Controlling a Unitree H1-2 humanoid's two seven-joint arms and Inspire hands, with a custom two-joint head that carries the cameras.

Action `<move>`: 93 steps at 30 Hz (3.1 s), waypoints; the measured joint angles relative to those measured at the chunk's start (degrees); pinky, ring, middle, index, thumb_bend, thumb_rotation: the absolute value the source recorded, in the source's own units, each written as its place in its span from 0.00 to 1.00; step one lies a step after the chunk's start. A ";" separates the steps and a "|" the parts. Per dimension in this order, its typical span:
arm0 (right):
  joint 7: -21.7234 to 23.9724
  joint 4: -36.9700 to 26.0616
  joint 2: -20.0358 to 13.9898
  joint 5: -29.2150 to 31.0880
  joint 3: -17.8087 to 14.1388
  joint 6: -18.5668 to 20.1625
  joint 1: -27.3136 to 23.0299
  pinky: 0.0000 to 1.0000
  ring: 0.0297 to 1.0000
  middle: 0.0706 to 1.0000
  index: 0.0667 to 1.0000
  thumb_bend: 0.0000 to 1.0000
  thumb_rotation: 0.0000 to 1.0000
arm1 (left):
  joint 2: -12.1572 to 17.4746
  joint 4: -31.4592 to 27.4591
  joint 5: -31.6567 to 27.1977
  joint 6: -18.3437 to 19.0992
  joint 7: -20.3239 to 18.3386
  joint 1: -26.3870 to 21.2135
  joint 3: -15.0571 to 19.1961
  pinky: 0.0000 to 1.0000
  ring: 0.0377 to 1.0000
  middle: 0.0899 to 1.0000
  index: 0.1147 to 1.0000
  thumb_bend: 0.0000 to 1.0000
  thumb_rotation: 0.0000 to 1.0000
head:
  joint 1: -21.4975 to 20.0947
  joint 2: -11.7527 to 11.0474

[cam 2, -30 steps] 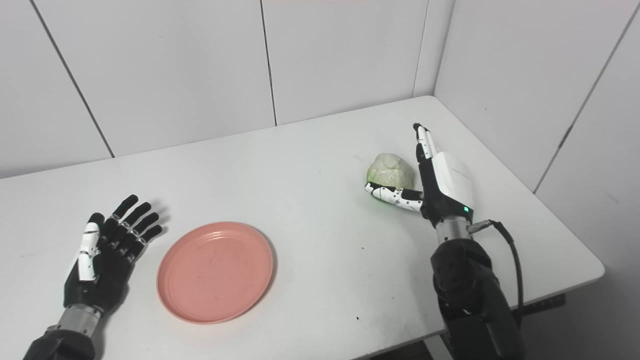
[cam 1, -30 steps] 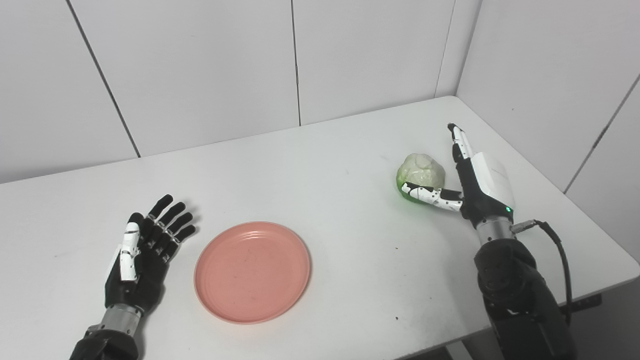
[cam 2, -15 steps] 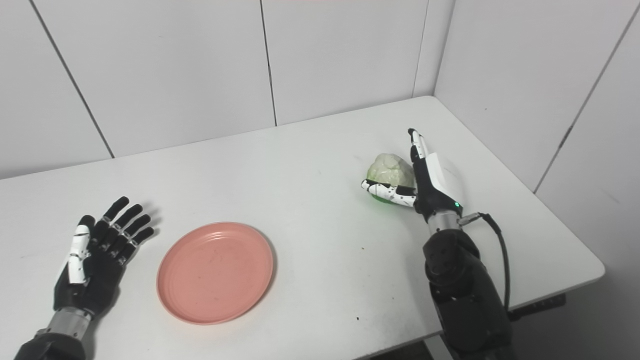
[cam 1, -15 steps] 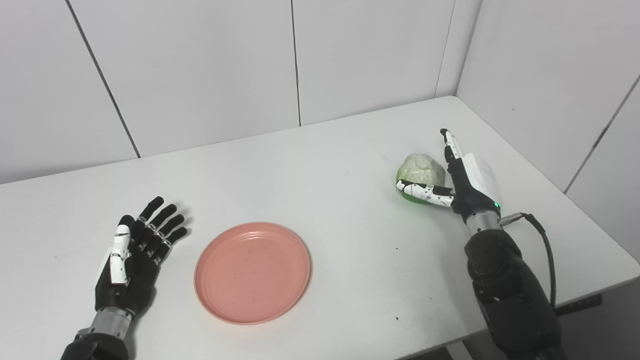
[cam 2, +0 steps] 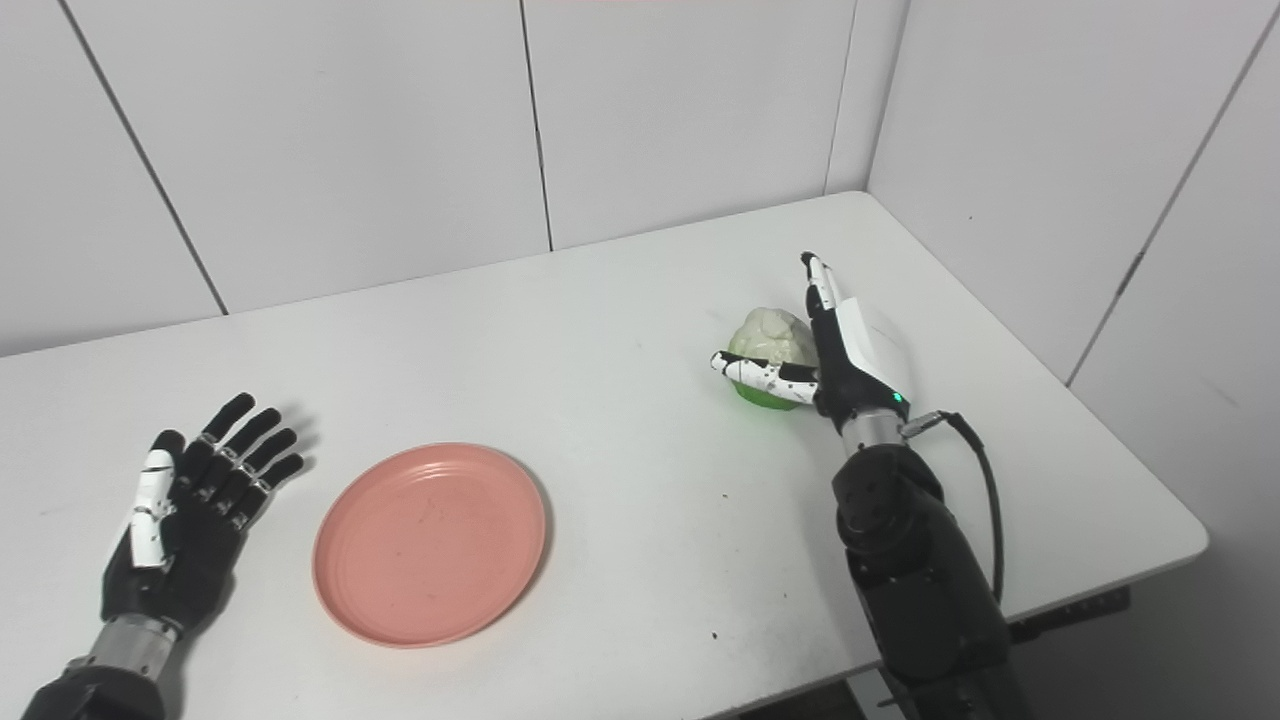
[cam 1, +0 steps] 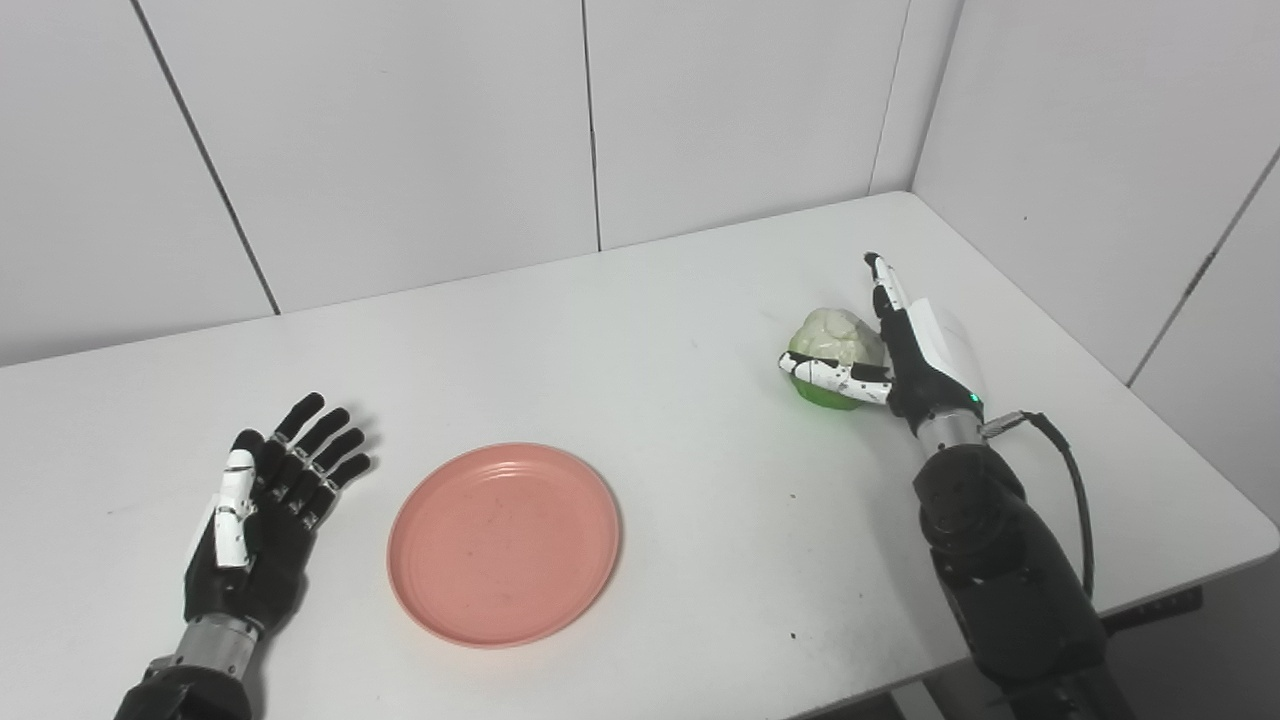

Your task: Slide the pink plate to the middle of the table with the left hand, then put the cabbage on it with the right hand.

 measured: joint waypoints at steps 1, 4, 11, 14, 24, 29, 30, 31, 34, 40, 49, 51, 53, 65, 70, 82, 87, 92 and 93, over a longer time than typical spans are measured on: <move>0.00 0.07 -0.17 -0.01 0.08 0.14 0.00 0.78 0.92 1.00 1.00 1.00 0.58 | 0.03 0.00 0.00 0.00 0.00 0.00 0.04 0.80 0.82 0.82 0.81 0.45 1.00 | -0.17 0.17; -0.09 0.10 -0.37 0.04 0.12 0.24 0.00 0.78 0.93 1.00 1.00 1.00 0.55 | 0.10 0.02 0.00 0.00 -0.02 0.00 0.07 0.80 0.82 0.83 0.81 0.45 1.00 | -0.18 0.26; -0.39 1.18 -0.48 0.05 1.01 0.52 0.00 0.77 0.93 1.00 1.00 1.00 0.53 | 0.29 0.52 -1.16 0.00 -0.53 -0.12 0.30 0.80 0.81 0.82 0.80 0.44 1.00 | -0.18 0.26; -0.33 1.15 -0.60 -0.07 1.46 2.34 0.00 0.76 0.94 1.00 1.00 1.00 0.51 | 0.33 0.51 -1.18 0.00 -0.58 -0.12 0.26 0.80 0.82 0.82 0.80 0.45 1.00 | -0.26 0.53; 0.33 1.54 -1.82 -0.58 3.79 6.40 -0.01 0.76 0.95 1.00 1.00 1.00 0.50 | 0.41 0.02 -1.20 0.33 -0.41 -0.01 0.22 0.80 0.82 0.82 0.81 0.44 1.00 | -0.26 0.79; 0.40 2.10 -2.34 -0.47 4.56 6.52 -0.44 0.80 0.95 1.00 1.00 1.00 0.47 | 0.48 -0.02 -1.20 0.34 -0.41 0.02 0.15 0.80 0.82 0.82 0.81 0.45 1.00 | -0.18 0.88; 0.40 2.31 -2.35 -0.31 4.67 6.51 -0.54 0.80 0.95 1.00 1.00 1.00 0.47 | 0.52 -0.02 -1.20 0.34 -0.41 0.03 0.12 0.80 0.82 0.82 0.81 0.45 1.00 | -0.18 0.88; 0.40 2.38 -2.35 -0.12 4.74 6.51 -0.58 0.81 0.95 1.00 1.00 1.00 0.46 | 0.53 -0.04 -1.20 0.34 -0.41 0.04 0.09 0.80 0.82 0.82 0.81 0.45 1.00 | -0.18 0.88; 0.40 2.43 -2.36 0.25 4.77 6.51 -0.65 0.81 0.94 0.99 1.00 1.00 0.45 | 0.54 -0.22 -1.20 0.34 -0.41 0.14 0.09 0.80 0.82 0.82 0.81 0.45 1.00 | -0.18 0.88; -0.36 3.85 -2.33 2.28 4.43 6.45 -1.90 0.80 0.91 0.96 0.98 1.00 0.44 | 0.59 -0.26 -1.20 0.37 -0.42 0.18 0.05 0.80 0.82 0.82 0.81 0.45 1.00 | -0.26 0.79; -2.38 5.18 -2.21 3.76 4.40 5.68 -2.42 0.79 0.89 0.93 0.96 1.00 0.43 | 0.75 -0.32 -1.21 0.37 -0.54 0.21 -0.06 0.80 0.82 0.83 0.81 0.45 1.00 | -0.18 0.62; -3.01 5.67 -2.14 4.36 4.25 5.46 -2.70 0.79 0.89 0.93 0.95 1.00 0.42 | 0.75 -0.33 -1.22 0.37 -0.54 0.22 -0.06 0.81 0.82 0.82 0.81 0.45 1.00 | -0.18 0.62; -3.30 5.96 -1.90 5.20 3.74 5.09 -2.85 0.78 0.88 0.92 0.94 1.00 0.42 | 0.75 -0.39 -1.22 0.37 -0.53 0.26 -0.05 0.80 0.82 0.82 0.80 0.45 1.00 | 0.00 0.44; -6.94 8.44 -0.78 11.23 2.01 0.05 -3.56 0.56 0.61 0.64 0.69 0.92 0.10 | 0.75 -0.74 -1.24 0.87 -0.48 0.39 0.00 0.80 0.81 0.82 0.81 0.45 1.00 | 0.09 0.44; -7.11 8.40 -1.35 10.81 3.40 -1.16 -3.98 0.47 0.49 0.49 0.47 0.56 0.06 | 0.75 -0.84 -1.23 1.15 -0.48 0.39 0.01 0.80 0.81 0.82 0.81 0.45 1.00 | 0.00 0.53; -6.82 7.67 -3.11 6.92 5.72 0.52 -5.29 0.40 0.44 0.44 0.46 0.53 0.00 | 0.76 -0.94 -1.24 1.42 -0.50 0.42 -0.02 0.80 0.82 0.82 0.80 0.45 1.00 | 0.00 0.62; -7.00 7.55 -3.09 6.45 5.74 0.52 -5.25 0.41 0.45 0.45 0.45 0.53 0.00 | 0.79 -0.94 -1.23 1.43 -0.51 0.42 -0.09 0.80 0.81 0.82 0.80 0.46 1.00 | 0.17 0.53; -7.35 6.56 -2.87 6.01 5.66 0.50 -4.82 0.40 0.44 0.44 0.45 0.53 0.00 | 0.79 -1.03 -1.23 1.47 -0.50 0.43 -0.11 0.80 0.81 0.81 0.80 0.45 1.00 | 0.18 0.62; -7.44 6.20 -2.80 5.97 5.62 0.46 -4.60 0.39 0.43 0.44 0.46 0.53 0.00 | 0.79 -1.04 -1.23 1.47 -0.50 0.43 -0.12 0.80 0.81 0.82 0.80 0.46 1.00 | 0.18 0.62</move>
